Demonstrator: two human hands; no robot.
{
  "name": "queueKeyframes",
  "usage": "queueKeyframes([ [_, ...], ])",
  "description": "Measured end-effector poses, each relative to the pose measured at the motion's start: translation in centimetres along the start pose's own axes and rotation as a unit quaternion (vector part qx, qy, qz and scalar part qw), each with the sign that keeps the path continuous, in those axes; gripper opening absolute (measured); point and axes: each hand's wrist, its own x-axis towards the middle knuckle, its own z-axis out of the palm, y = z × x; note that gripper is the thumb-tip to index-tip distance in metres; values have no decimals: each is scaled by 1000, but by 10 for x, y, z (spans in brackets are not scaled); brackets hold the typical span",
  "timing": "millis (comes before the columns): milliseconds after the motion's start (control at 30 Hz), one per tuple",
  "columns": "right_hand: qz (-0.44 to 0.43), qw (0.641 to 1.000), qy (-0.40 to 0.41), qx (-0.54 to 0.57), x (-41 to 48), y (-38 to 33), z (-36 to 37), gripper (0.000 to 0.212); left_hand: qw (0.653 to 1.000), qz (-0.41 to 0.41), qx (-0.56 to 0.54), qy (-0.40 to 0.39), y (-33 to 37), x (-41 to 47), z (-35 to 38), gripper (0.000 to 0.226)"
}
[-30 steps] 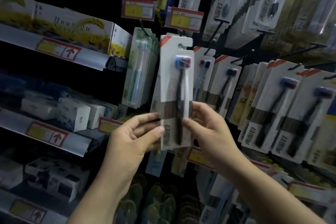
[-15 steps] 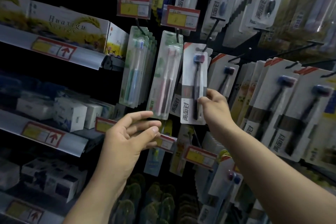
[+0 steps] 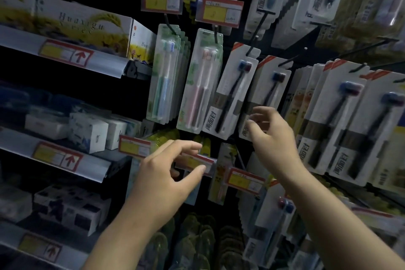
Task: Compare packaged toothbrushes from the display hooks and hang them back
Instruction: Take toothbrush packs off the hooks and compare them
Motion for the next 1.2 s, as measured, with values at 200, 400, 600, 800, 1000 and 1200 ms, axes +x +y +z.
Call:
queueKeyframes([
  [200,-176,982,-75,9,-95,-8,-11,26,994,13,53,-92,-13,-11,-7,21],
  [400,-139,974,-176,18,-146,40,7,25,981,-15,121,-151,-36,-28,5,34],
  [600,-66,964,-213,-141,-154,94,27,52,964,-17,205,-171,-48,-37,39,50],
  [800,15,961,-223,-160,-162,114,34,62,947,-55,252,-193,-47,-46,70,53],
  [1000,29,979,-166,-117,-169,129,18,57,956,-60,202,-206,-45,-59,90,48],
  [1200,38,997,-43,-51,-173,143,-1,26,971,-87,115,-193,-31,-61,126,41],
])
